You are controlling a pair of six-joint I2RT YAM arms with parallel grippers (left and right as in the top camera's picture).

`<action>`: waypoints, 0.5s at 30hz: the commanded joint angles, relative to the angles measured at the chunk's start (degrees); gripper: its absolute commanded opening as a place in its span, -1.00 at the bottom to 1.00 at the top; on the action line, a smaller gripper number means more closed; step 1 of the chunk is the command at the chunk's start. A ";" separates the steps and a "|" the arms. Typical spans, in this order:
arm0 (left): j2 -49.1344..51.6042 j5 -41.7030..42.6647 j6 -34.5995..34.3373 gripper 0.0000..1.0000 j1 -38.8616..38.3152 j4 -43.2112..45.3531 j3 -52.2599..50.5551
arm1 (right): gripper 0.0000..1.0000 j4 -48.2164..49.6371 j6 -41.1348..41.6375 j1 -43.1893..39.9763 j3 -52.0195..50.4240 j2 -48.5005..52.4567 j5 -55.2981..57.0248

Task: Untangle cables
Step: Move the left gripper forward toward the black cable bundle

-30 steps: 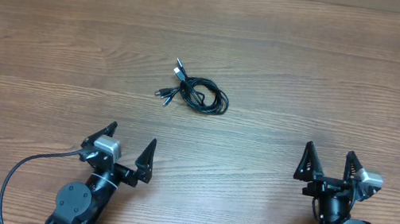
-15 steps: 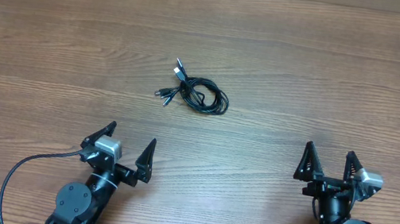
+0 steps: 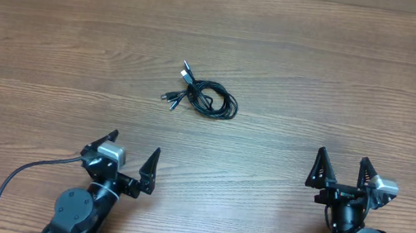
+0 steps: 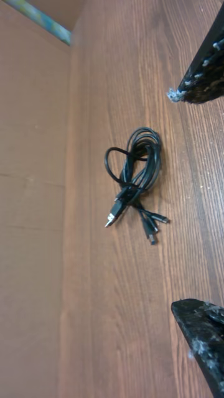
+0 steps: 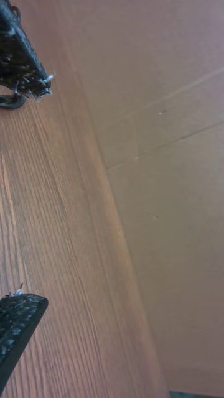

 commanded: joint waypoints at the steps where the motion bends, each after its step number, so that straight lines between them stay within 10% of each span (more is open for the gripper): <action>1: -0.52 -0.72 1.51 0.99 0.09 -2.45 4.59 | 1.00 0.26 -0.44 0.22 -0.55 -0.44 -0.13; 15: 1.09 -0.48 1.03 0.99 0.09 -17.53 19.10 | 1.00 0.26 -0.44 0.22 -0.55 -0.44 -0.13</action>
